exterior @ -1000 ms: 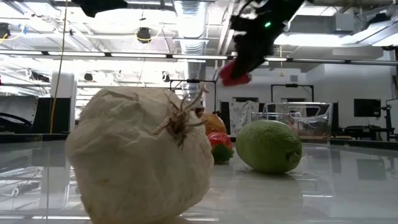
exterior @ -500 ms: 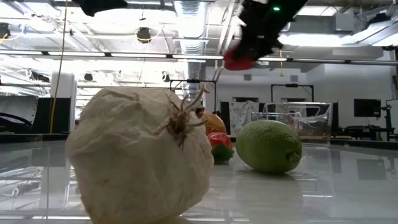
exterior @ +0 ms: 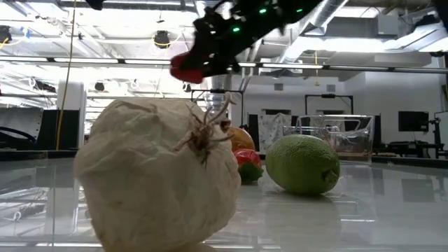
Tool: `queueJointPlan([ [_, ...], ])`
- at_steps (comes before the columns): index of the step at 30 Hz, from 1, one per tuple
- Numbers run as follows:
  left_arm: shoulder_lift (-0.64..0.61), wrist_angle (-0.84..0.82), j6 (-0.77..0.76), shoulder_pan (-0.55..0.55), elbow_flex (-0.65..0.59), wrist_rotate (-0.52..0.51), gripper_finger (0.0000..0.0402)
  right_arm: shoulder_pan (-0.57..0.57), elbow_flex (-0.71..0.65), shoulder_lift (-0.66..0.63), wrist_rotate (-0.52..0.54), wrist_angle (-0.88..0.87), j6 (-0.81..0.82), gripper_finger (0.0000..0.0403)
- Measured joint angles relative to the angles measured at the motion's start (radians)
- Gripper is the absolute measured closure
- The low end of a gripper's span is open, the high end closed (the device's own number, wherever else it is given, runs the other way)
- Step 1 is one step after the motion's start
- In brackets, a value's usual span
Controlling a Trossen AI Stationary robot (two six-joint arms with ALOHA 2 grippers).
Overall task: Sort produce into baskets
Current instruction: Put the bell pepper into the left transparent bin, then put the apple into the right transparent bin
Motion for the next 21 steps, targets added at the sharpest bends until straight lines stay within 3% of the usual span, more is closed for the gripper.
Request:
queueJointPlan([
  [6,-0.053,-0.029,-0.007,0.0,0.0,0.079,0.0146,-0.036,0.214,0.169,-0.018,0.006,-0.057,0.0051],
  [11,-0.08,-0.052,-0.018,0.0,0.0,0.075,0.0146,-0.077,0.358,0.273,-0.143,-0.097,-0.048,0.003],
  [21,-0.081,-0.081,0.001,0.0,0.0,-0.023,0.0146,-0.075,0.393,0.2,-0.15,-0.375,-0.064,0.0007],
])
